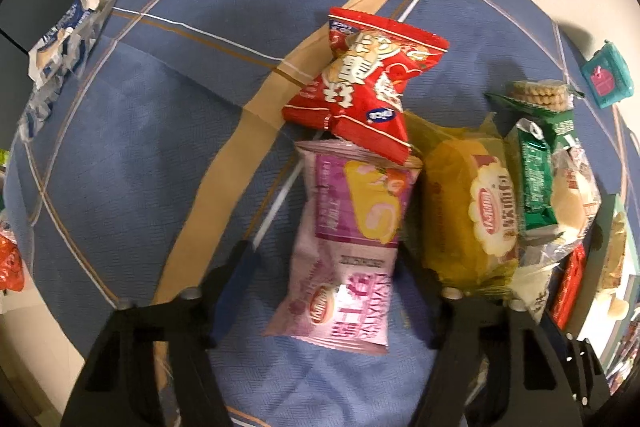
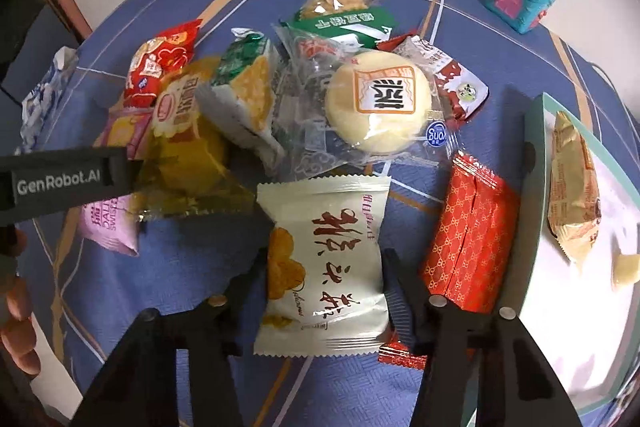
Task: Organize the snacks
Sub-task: 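Grasp the pink Swiss-roll bag with the left gripper while the right grasps the white pastry bag, then carry the pink bag and the white pastry bag over the white tray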
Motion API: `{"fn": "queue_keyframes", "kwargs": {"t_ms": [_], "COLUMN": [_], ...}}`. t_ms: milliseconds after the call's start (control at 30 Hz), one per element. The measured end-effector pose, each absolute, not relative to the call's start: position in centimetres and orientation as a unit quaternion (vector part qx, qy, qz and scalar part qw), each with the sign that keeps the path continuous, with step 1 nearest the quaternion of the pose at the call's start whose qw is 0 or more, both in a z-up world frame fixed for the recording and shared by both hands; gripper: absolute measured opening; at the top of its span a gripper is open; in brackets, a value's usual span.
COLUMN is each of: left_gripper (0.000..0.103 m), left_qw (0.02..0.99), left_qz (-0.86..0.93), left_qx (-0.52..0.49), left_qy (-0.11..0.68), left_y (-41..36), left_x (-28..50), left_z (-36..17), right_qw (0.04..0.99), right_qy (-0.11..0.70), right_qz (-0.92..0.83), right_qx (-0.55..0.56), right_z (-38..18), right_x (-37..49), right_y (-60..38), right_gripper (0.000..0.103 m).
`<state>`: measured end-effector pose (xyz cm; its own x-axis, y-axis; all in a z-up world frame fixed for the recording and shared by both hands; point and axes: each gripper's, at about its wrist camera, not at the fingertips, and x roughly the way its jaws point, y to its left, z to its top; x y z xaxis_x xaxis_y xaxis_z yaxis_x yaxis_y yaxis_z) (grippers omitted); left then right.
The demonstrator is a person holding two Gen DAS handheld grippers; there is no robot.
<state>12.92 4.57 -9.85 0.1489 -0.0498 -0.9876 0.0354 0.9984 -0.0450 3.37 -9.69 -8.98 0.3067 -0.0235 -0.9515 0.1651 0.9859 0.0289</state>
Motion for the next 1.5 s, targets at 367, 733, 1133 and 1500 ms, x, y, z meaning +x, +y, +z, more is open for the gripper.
{"fn": "queue_keyframes", "kwargs": {"t_ms": [367,733,1133,1500], "left_gripper": [0.039,0.039,0.039,0.039], "left_qw": [0.774,0.815,0.833,0.823], "left_qz": [-0.040,-0.052,-0.089,-0.157], "left_qx": [-0.029,-0.061,-0.053,-0.003], "left_qy": [0.631,0.574,0.543,0.545], "left_y": [4.8,5.8,2.7,-4.7], "left_x": [12.9,11.2,8.7,5.2], "left_z": [-7.9,-2.3,1.2,1.9], "right_qw": [0.813,0.842,0.848,0.817], "right_qy": [0.573,0.524,0.503,0.500], "right_qz": [-0.063,-0.075,-0.113,-0.217], "right_qx": [0.081,0.099,0.120,0.188], "right_z": [-7.0,-2.3,-1.0,-1.3], "right_x": [3.3,2.4,0.1,-4.4], "right_y": [-10.4,-11.0,-13.3,-22.2], "right_gripper": [0.054,0.054,0.054,0.054]}}
